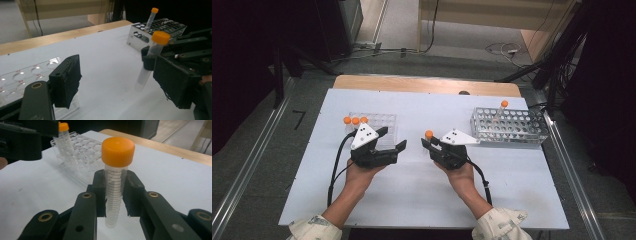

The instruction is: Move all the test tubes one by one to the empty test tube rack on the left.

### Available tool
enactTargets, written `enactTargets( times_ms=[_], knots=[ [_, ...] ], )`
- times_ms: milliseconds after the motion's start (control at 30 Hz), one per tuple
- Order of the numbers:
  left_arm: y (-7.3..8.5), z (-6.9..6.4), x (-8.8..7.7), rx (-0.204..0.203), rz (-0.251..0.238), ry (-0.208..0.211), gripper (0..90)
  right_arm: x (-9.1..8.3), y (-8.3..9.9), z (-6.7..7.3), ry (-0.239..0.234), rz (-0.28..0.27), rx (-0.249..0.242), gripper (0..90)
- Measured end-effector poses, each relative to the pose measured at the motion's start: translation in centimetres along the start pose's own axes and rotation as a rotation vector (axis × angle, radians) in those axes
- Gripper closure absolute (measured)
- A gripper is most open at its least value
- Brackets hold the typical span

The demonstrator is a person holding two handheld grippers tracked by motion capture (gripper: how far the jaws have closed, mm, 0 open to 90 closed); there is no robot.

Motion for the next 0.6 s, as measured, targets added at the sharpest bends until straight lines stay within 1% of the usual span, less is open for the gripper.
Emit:
enactTargets(
  times_ms=[67, 100, 167, 300, 367, 467, 600],
  knots=[
    [0.0, -0.5, 0.2, 0.009, 0.008, 0.012, 20.5, 0.3, 0.1, 0.6, -0.011, 0.007, -0.012, 71.4],
    [0.0, -0.5, 0.2, 0.009, 0.008, 0.012, 19.6, 0.4, 0.2, 0.9, -0.018, 0.011, -0.015, 71.4],
    [0.0, -1.1, 0.4, 0.007, 0.008, 0.033, 19.4, 0.6, 0.3, 1.5, -0.031, 0.017, -0.021, 71.4],
    [-0.1, -1.6, 0.4, 0.011, 0.010, 0.049, 18.9, 1.0, 0.5, 2.6, -0.057, 0.028, -0.043, 71.4],
    [-0.1, -2.1, 0.5, 0.016, 0.013, 0.060, 19.1, 1.1, 0.6, 3.0, -0.067, 0.035, -0.049, 71.4],
    [-0.1, -2.6, 0.6, 0.027, 0.014, 0.073, 22.0, 1.2, 0.6, 3.6, -0.080, 0.037, -0.055, 71.4],
    [0.0, -3.1, 0.7, 0.038, 0.016, 0.085, 28.7, 1.3, 0.6, 4.3, -0.098, 0.037, -0.064, 71.4]
  ],
)
Point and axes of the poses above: each handheld gripper's, and its own axes: x roughly forward along the jaws, y roughly out of its underside, z roughly to its left, the point moved 8 cm from there along x, roughly forward along the jaws, and after that the axes turned 7 degrees about z, right-handed, at the moved point
